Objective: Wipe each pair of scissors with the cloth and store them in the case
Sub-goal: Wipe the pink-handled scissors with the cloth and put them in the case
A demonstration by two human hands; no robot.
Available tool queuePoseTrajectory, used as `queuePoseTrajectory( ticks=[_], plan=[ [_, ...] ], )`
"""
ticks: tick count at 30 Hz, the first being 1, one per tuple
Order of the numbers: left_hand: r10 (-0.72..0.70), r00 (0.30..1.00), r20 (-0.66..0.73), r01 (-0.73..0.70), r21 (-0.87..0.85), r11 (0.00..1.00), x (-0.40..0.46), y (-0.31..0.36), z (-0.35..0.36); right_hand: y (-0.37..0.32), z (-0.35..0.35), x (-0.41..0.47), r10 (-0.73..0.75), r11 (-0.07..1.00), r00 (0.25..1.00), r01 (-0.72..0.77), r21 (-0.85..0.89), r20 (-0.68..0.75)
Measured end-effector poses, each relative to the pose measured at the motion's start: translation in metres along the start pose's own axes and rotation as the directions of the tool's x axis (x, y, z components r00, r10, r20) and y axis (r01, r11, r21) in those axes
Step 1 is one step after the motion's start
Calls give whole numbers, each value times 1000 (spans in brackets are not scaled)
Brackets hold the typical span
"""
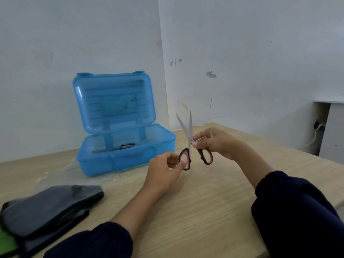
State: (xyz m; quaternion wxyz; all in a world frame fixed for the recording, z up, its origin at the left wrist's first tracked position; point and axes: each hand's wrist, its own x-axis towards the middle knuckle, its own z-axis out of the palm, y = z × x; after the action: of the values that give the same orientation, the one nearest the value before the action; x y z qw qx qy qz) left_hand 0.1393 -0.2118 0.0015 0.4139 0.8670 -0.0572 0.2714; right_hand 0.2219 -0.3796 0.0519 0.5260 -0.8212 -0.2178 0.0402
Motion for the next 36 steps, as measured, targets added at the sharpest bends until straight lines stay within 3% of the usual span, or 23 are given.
queuePoseTrajectory(
  ticks=[6, 14, 17, 21, 25, 27, 33, 36],
  plan=[
    [56, 958, -283, -54, 12, 998, -9, -4, -44, -31, 45, -15, -87, 987, 996, 89, 136, -16],
    [75, 889, -451, -59, 49, 997, -26, -6, -109, -71, 92, -20, -154, 945, 985, 168, 280, -73],
    [66, 858, -510, -35, 70, 997, -35, -9, -134, -86, 114, -18, -70, 898, 994, 97, 429, -78],
    [50, 817, -574, -11, 72, 997, -47, -14, -163, -110, 148, -12, 41, 730, 999, -22, 683, -12],
    [8, 758, -652, 19, 34, 999, -59, -23, -186, -126, 183, -14, 79, 411, 995, -86, 908, 59],
    [-10, 744, -668, 18, 4, 1000, -64, -27, -193, -133, 200, -18, 108, 337, 991, -115, 934, 83],
    [-47, 746, -664, 15, -55, 998, -68, -36, -196, -134, 221, -24, 135, 444, 984, -161, 881, 112],
    [-76, 803, -592, 30, -87, 996, -66, -43, -196, -130, 216, -22, 137, 485, 985, -159, 860, 105]
  ],
)
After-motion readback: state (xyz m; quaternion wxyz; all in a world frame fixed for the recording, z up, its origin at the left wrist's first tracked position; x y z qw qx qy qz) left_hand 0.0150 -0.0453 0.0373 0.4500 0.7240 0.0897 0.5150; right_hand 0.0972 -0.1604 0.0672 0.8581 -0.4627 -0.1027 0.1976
